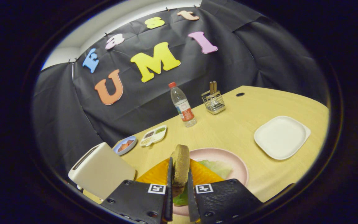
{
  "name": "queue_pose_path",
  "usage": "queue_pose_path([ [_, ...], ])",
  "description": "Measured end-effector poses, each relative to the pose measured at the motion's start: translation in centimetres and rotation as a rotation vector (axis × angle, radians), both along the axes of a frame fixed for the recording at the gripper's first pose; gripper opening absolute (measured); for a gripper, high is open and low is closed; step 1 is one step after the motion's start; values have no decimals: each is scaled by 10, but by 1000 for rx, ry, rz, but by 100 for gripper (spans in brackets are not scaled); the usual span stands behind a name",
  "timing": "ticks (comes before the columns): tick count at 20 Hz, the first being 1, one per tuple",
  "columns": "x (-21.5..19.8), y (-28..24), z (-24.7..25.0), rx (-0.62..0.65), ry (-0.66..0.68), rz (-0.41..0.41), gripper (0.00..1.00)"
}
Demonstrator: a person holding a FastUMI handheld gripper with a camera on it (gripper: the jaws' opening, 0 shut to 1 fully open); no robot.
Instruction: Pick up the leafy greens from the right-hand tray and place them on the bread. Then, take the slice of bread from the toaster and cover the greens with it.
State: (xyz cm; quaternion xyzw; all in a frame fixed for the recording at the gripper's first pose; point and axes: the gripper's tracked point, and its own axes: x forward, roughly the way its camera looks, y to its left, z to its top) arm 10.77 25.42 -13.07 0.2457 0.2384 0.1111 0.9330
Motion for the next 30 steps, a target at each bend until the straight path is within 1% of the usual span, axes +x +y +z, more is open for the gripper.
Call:
queue_pose_path([
  [2,2,-8,-12,-1,18,8,29],
  [3,2,-14,-17,-9,29,4,37],
  [4,2,-19,-20,-10,35,2,41],
  [7,5,-37,-22,-21,38,-21,54],
  [8,6,-42,-19,-26,29,-26,54],
  [11,5,-56,1,-71,-34,-39,69],
  [13,4,-65,22,-126,-107,-49,74],
  [15,0,-74,47,-181,-185,-54,86],
  [17,-7,-82,68,-232,-249,-56,95],
  [21,-24,-103,112,-351,-379,-86,95],
  [25,-43,-114,147,-397,-430,-97,95],
  [27,-54,-128,163,-438,-459,-122,95],
  [30,-71,-137,172,-434,-469,-159,95],
])
